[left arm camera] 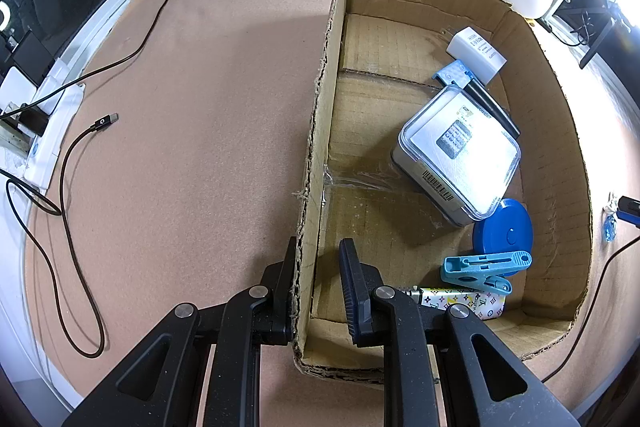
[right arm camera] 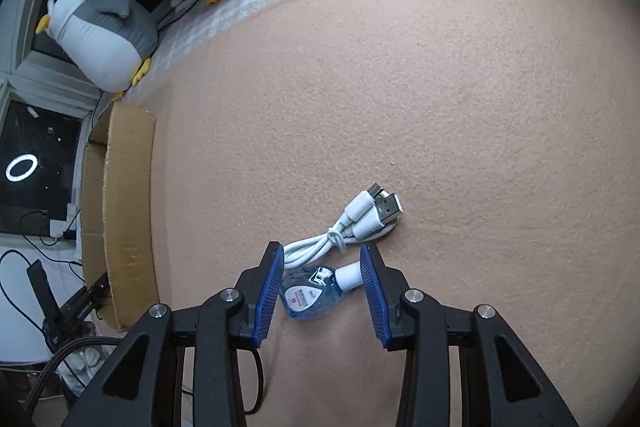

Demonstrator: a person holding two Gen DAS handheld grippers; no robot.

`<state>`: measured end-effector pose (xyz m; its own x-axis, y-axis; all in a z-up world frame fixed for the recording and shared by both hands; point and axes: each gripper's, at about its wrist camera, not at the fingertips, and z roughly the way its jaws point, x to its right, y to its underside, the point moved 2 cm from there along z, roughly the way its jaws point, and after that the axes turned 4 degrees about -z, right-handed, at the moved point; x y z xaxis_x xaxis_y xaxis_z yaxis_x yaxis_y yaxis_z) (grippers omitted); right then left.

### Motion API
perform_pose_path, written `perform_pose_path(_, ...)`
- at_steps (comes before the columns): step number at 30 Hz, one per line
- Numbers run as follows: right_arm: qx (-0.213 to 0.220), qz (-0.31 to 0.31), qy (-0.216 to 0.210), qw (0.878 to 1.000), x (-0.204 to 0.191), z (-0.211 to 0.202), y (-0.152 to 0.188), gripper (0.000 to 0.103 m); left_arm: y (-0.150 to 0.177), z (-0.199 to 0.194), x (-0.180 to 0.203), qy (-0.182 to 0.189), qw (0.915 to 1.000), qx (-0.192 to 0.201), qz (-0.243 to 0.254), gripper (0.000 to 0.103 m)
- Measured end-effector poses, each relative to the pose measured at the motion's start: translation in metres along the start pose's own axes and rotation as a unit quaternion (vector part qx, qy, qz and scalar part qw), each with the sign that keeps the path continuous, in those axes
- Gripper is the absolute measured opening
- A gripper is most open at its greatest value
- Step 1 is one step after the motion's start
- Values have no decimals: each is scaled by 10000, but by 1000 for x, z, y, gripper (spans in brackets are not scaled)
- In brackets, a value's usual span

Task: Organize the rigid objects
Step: 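Move the right gripper to the coiled white USB cable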

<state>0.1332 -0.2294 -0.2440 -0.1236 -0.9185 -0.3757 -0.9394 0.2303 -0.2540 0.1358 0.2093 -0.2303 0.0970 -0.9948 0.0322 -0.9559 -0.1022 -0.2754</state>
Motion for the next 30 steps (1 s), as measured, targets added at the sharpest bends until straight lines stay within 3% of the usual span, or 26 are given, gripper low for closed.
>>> perform_pose_path(6, -33, 78, -59, 9999, -2, 5, -3, 36, 0, 0, -1, -2, 10000, -2, 2, 19)
perform_pose_path(15, -62, -427, 177, 9989, -32, 17, -10, 37, 0, 1, 0, 9, 10000, -3, -10, 19)
perform_pose_path(25, 42, -1355, 1164, 9839, -69, 31, -12, 36, -1, 1, -1, 17, 10000, 1, -13, 19)
perform_pose_path(30, 98, -1666, 1363, 9765, -78, 36, -13, 32, -1, 2, -1, 20, 10000, 7, -15, 19)
